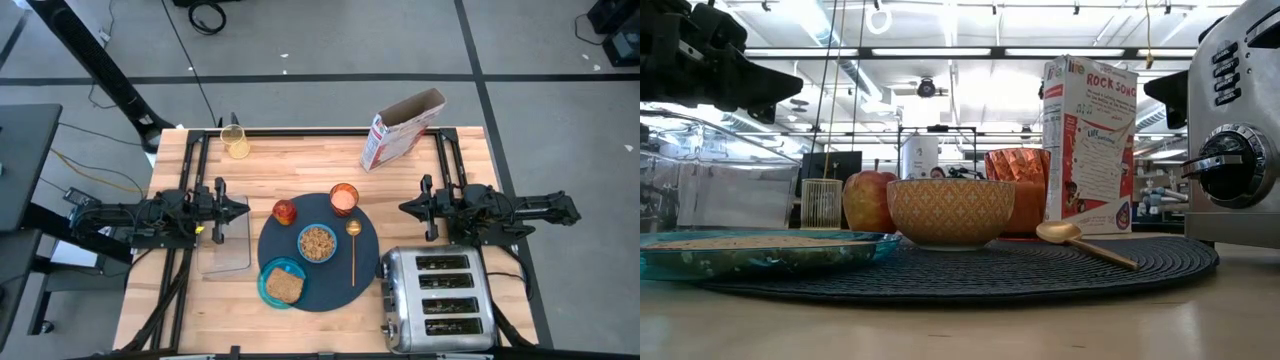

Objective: Arrange a breakfast setting
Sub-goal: Return to Home Position

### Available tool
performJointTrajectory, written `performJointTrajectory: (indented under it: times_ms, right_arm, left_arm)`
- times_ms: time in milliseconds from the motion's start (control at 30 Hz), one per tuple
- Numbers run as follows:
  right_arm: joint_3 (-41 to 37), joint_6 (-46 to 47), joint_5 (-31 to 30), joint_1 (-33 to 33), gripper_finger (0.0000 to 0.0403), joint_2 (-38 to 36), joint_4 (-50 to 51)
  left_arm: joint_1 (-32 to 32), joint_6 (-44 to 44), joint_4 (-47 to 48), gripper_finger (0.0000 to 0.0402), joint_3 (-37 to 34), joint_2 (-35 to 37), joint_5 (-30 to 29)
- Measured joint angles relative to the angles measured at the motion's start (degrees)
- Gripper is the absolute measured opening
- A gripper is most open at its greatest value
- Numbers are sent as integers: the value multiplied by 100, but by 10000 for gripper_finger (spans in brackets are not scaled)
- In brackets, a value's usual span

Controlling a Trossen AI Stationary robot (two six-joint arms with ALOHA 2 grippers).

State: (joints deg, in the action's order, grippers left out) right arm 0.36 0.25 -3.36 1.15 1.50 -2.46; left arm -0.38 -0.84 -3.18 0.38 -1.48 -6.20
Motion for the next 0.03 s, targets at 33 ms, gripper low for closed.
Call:
performJointTrajectory:
  times_ms: [33]
  right_arm:
    - [0, 0, -1, 0, 19, 0, -1]
  left_arm:
    - [0, 0, 0, 34, 0, 0, 0]
